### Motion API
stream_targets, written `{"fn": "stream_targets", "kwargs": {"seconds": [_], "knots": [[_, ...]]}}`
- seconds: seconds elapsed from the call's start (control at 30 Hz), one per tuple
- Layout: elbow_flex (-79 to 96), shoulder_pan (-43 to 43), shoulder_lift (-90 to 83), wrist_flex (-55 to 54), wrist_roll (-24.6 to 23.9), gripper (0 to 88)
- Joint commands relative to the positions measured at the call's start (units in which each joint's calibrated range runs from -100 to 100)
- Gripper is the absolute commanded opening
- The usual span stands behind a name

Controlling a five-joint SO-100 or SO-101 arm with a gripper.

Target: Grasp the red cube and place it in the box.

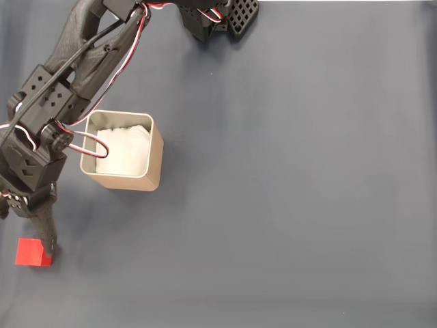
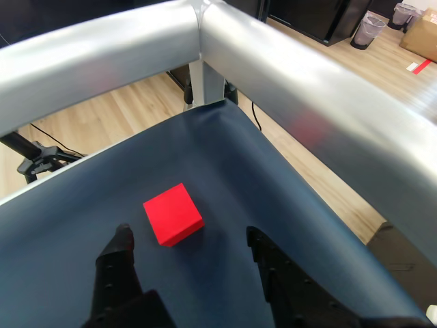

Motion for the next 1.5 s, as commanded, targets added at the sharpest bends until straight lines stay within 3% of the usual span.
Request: {"fn": "stream_targets", "kwargs": {"seconds": [0.0,1.03,1.47], "knots": [[-1.5,0.4,-0.5,-2.7,0.3,41.1],[0.5,0.5,2.0,-9.1,4.1,41.3],[2.0,0.5,1.3,-9.5,4.0,36.0]]}}
